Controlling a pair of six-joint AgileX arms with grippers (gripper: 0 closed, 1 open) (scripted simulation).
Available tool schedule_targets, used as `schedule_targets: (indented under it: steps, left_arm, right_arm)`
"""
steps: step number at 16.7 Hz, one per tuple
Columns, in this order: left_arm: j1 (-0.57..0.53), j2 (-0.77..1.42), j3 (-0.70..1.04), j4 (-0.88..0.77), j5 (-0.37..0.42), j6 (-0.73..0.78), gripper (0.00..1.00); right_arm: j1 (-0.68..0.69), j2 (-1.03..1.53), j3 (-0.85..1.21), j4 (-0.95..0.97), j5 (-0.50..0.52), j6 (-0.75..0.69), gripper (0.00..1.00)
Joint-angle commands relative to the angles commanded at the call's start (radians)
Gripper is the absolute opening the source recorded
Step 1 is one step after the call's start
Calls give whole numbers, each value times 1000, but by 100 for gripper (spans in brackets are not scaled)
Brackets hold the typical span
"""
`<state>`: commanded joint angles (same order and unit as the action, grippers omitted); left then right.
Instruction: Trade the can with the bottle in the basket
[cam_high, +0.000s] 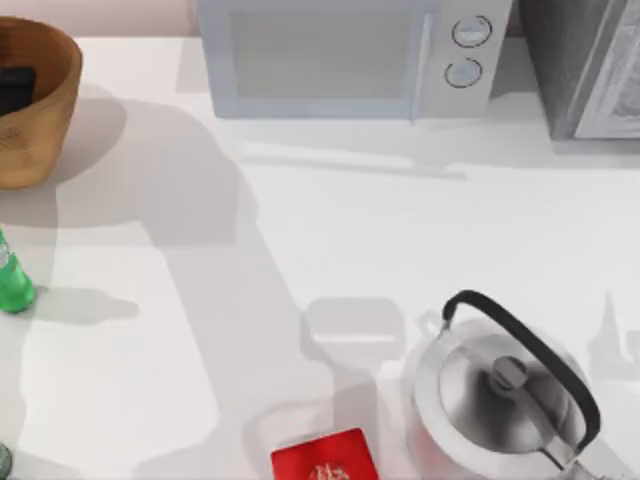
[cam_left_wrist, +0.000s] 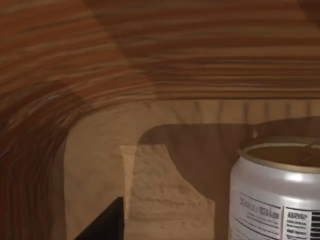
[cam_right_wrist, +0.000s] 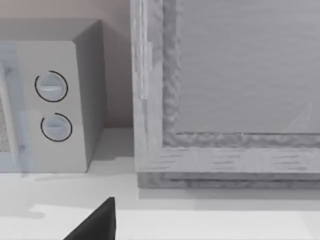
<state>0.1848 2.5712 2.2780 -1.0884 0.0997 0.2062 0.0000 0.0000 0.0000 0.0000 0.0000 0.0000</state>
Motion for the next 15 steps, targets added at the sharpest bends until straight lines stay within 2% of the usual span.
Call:
schedule_targets:
  steps: [3, 15]
  left_arm:
    - [0, 0, 0, 0, 0, 0, 100]
    - [0, 0, 0, 0, 0, 0, 10]
  right_arm:
    - [0, 0, 0, 0, 0, 0, 100]
    - [0, 0, 0, 0, 0, 0, 100]
